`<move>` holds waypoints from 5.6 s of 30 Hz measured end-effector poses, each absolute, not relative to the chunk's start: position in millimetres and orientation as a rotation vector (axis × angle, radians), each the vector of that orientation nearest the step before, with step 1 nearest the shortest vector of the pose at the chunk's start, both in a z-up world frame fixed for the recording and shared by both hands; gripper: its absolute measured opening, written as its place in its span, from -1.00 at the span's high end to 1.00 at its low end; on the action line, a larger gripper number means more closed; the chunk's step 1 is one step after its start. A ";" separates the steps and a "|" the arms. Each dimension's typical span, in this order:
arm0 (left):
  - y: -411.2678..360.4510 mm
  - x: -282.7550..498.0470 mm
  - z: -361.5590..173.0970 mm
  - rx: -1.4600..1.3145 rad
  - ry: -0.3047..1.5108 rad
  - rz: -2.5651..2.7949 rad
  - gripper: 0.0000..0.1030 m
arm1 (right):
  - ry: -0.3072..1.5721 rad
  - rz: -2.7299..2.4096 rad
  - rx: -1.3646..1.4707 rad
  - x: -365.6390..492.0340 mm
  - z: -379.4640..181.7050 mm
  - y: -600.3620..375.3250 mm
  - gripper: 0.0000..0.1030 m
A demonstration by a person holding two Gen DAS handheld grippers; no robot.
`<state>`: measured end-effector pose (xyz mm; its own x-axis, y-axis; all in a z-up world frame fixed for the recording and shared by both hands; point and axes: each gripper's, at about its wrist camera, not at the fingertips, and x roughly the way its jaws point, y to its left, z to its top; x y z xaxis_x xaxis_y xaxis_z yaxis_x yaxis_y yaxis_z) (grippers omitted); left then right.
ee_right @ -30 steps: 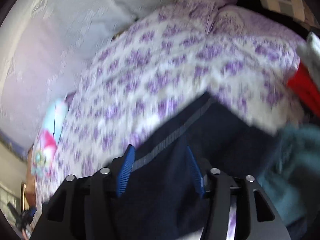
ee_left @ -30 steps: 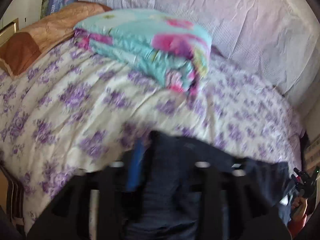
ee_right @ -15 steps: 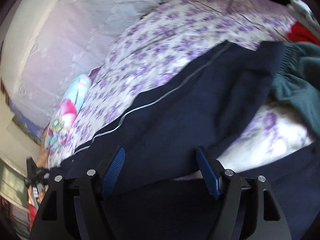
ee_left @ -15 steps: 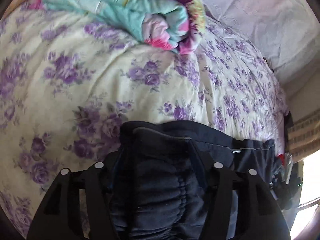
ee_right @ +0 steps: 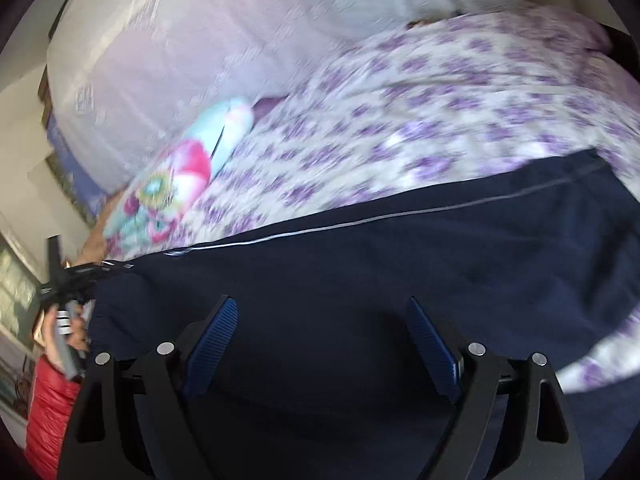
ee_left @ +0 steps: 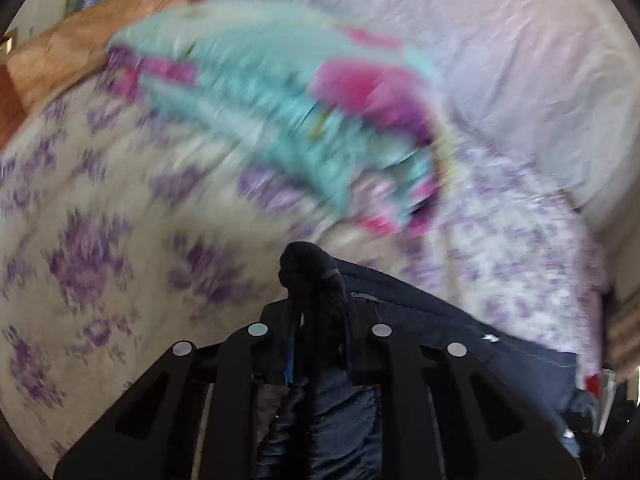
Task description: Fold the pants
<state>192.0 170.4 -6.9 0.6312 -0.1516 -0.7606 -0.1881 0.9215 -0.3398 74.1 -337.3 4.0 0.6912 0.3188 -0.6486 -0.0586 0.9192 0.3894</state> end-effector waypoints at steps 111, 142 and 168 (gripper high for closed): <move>158.2 81.9 15.7 -0.407 0.892 -0.002 -0.86 | 0.674 0.378 0.125 34.4 16.6 -271.1 -0.82; 226.5 152.2 -30.5 -0.659 0.930 -0.241 0.50 | 0.733 0.382 0.462 55.1 -20.1 -318.3 -0.91; 245.5 154.7 -37.5 -0.773 0.920 -0.371 0.62 | 0.744 0.384 0.462 53.2 -21.7 -316.0 -0.93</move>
